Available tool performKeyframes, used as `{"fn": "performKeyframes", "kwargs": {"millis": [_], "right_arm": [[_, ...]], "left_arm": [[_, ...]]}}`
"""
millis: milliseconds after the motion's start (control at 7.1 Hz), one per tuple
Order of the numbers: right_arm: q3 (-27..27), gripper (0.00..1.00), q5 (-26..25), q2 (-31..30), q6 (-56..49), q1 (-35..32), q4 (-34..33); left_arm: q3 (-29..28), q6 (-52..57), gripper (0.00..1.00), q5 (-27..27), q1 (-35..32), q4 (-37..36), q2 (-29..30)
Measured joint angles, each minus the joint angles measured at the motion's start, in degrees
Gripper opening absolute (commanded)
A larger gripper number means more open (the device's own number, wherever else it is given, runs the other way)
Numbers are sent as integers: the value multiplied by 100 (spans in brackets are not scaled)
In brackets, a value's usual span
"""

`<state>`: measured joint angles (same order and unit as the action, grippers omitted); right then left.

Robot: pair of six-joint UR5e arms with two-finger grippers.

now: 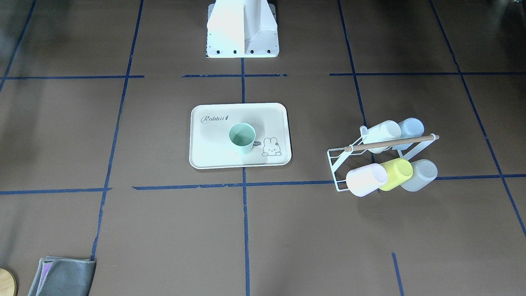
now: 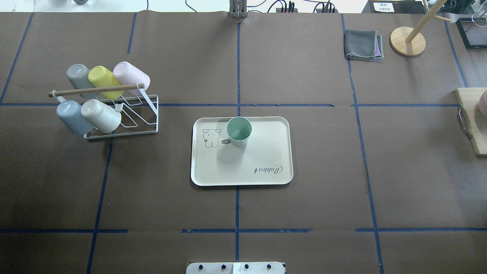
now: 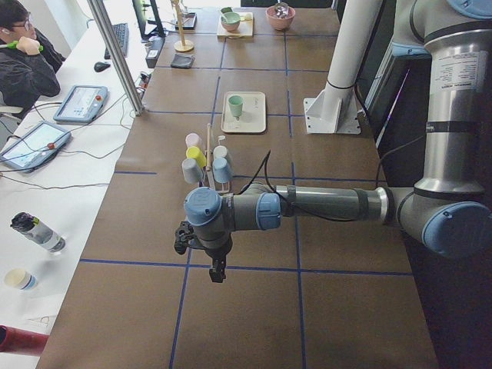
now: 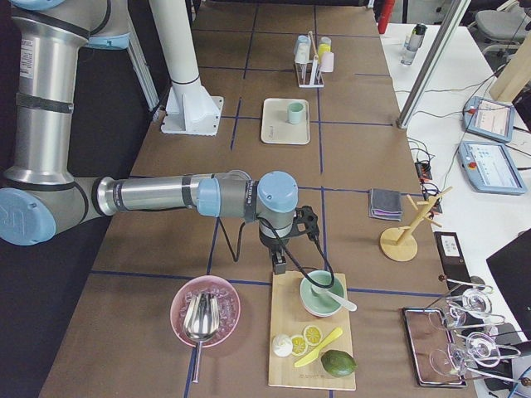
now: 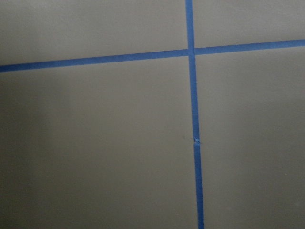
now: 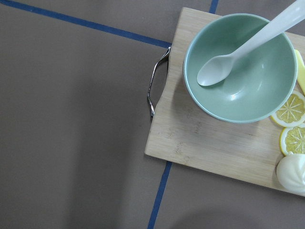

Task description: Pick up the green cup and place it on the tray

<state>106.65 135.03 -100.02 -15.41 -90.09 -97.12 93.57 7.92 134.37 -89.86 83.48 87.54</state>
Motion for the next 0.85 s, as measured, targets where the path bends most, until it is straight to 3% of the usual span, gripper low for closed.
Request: {"fn": "performKeyframes", "kwargs": {"millis": [845], "right_arm": [[-5,100,-3,0,34,0,-4]], "left_arm": [[-3,24,100,28,14,17,39]]}}
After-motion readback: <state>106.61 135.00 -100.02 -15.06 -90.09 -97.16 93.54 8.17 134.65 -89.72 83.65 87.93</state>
